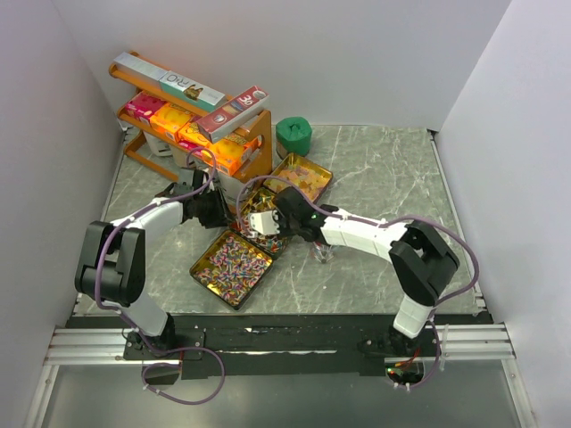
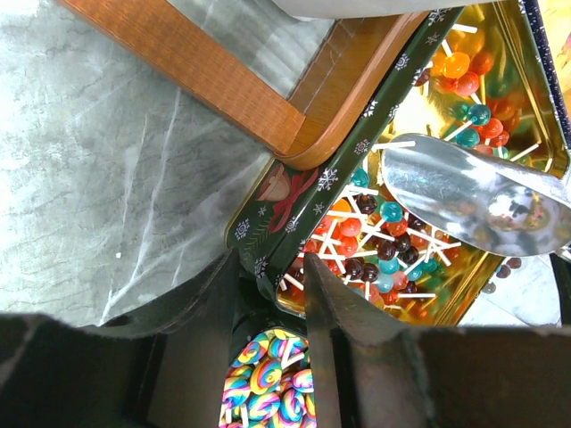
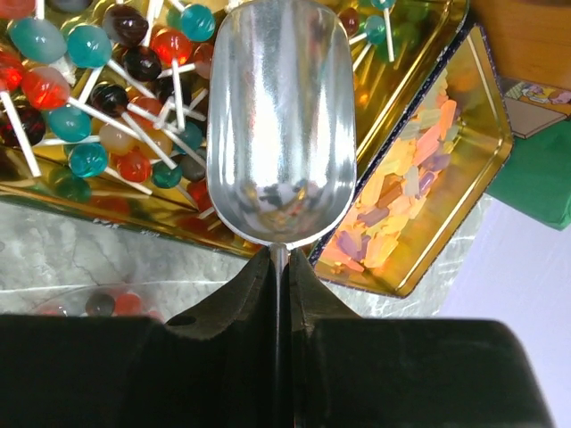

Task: Pack the candies
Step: Scoop the fake candies from the storage box.

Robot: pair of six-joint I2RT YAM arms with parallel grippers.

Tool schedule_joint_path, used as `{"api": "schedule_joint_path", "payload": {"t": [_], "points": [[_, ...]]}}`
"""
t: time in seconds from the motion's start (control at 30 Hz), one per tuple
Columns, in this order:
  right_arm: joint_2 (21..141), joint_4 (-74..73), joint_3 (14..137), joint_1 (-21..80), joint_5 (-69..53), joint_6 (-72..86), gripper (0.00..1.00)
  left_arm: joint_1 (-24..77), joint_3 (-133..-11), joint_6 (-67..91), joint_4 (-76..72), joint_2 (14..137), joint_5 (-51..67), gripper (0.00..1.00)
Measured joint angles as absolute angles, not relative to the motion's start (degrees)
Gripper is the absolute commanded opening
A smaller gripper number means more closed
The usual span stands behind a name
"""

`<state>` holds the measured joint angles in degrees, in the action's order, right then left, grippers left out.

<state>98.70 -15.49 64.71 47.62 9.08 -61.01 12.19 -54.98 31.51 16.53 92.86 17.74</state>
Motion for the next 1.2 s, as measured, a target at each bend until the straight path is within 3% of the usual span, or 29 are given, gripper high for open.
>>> {"api": "schedule_joint_path", "payload": {"t": [0.27,1.2], "points": [[102.56,-18.70,70.61,47.83,5.30,-59.37,0.00,12.21,-54.98,31.14,16.38,92.86,18.17,0.28],[110.83,-21.17,76.82,47.97,-5.28,-46.35,0.00,12.34,-54.98,30.65,16.19,92.86,18.70,0.15]]}}
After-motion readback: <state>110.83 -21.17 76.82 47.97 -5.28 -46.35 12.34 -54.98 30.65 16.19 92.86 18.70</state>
